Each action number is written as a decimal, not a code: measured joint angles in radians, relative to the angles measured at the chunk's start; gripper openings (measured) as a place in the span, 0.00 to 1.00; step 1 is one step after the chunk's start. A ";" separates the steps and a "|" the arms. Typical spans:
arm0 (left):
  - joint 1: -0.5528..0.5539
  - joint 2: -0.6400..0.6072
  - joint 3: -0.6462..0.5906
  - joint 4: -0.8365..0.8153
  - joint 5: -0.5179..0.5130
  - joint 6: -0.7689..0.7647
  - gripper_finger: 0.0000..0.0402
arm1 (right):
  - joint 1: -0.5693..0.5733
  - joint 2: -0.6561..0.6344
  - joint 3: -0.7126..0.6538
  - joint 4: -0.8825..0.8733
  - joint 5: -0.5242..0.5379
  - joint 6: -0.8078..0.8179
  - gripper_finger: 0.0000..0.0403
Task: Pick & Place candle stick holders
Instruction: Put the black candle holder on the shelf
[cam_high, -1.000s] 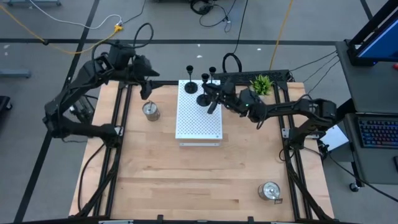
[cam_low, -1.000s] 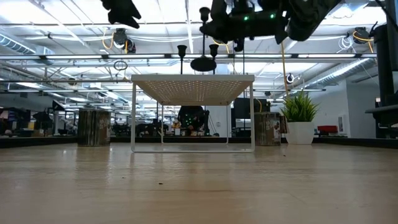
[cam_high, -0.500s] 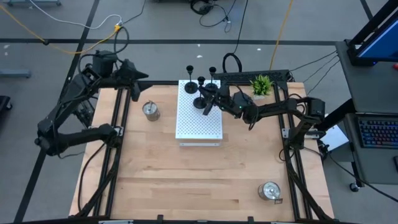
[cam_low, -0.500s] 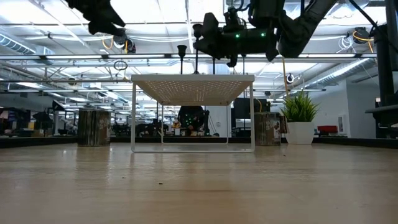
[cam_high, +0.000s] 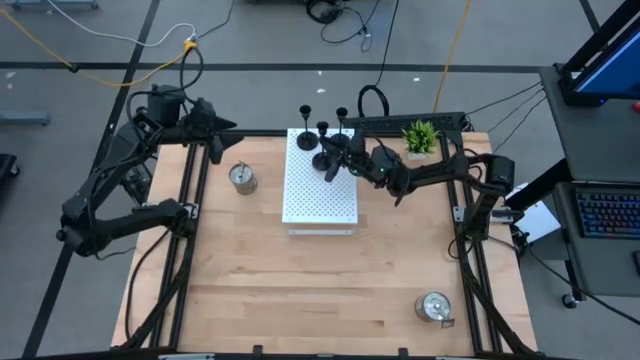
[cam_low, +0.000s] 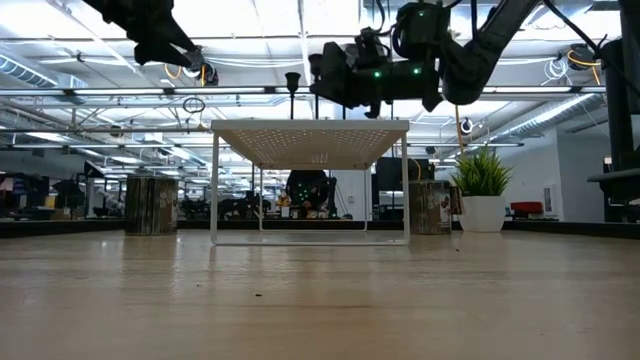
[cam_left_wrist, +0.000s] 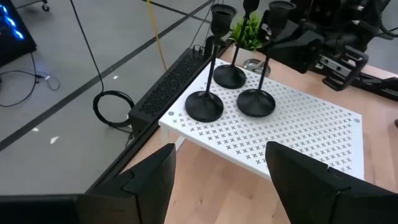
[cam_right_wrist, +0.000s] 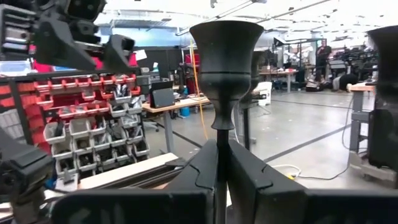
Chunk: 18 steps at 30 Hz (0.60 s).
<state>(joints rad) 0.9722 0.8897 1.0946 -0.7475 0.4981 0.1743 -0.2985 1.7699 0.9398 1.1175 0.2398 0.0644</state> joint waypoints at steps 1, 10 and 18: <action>0.000 0.000 0.000 0.003 0.000 -0.002 0.64 | -0.003 0.000 0.000 0.001 -0.001 0.001 0.02; 0.000 0.000 0.000 0.015 0.000 -0.019 0.64 | 0.003 0.000 0.001 0.003 -0.005 0.002 0.02; 0.000 0.000 0.000 0.014 0.000 -0.027 0.64 | 0.008 0.000 0.001 -0.010 -0.005 0.003 0.02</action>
<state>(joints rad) 0.9722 0.8898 1.0946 -0.7334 0.4984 0.1472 -0.2907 1.7699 0.9405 1.1077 0.2344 0.0669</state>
